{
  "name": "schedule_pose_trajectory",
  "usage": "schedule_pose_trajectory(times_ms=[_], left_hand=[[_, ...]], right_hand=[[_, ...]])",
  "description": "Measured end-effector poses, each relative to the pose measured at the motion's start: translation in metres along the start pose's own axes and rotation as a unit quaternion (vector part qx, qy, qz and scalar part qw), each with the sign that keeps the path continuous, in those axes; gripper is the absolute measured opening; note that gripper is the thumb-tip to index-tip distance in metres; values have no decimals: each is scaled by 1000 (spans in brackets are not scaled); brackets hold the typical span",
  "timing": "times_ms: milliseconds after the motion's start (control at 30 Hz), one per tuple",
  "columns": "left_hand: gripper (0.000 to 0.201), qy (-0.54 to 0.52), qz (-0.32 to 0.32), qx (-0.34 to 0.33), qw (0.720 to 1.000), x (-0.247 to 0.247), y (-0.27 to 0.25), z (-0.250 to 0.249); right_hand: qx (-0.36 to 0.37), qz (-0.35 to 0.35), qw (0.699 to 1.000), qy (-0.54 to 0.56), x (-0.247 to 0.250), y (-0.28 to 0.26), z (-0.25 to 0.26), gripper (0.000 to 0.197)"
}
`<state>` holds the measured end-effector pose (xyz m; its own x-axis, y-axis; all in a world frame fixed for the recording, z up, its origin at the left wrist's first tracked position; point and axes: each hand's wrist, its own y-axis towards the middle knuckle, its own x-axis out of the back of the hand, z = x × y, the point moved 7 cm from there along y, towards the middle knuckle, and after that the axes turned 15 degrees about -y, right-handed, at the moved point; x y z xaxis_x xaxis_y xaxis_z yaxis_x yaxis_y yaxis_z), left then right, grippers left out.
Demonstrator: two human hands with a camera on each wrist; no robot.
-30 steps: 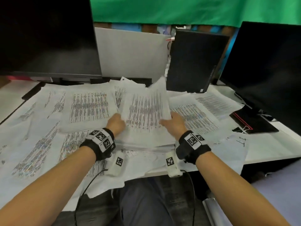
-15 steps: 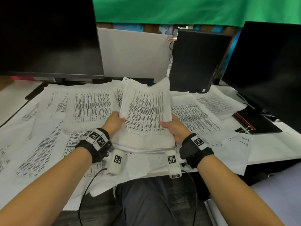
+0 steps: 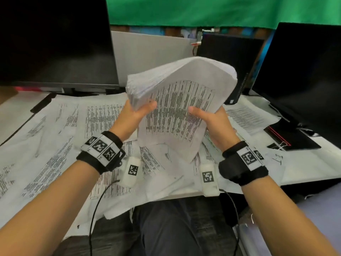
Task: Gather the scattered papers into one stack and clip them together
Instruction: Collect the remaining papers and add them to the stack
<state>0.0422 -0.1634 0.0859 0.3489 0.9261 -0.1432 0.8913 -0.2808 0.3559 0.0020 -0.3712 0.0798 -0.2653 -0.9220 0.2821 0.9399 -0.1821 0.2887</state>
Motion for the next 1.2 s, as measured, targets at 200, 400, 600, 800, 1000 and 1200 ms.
schedule_pose_trajectory(times_ms=[200,400,600,800,1000,1200], left_hand=[[31,23,-9,-54,998,-30,11,-32],[61,6,47,103,994,-5,8,10],[112,162,8,312,936,33,-28,95],[50,132,-118,236,955,26,-20,87],[30,133,-112,280,944,52,-25,99],[48,115,-335,222,909,178,-57,30]], right_hand=[[44,-74,996,14,2,5,46,17],[-36,-14,999,-11,-1,0,-6,35],[-168,13,986,-17,-17,-19,-78,37],[-155,24,987,-18,-10,-3,-71,23],[-245,48,964,-95,-13,0,-114,28],[-329,40,933,-139,2,-2,-137,46]])
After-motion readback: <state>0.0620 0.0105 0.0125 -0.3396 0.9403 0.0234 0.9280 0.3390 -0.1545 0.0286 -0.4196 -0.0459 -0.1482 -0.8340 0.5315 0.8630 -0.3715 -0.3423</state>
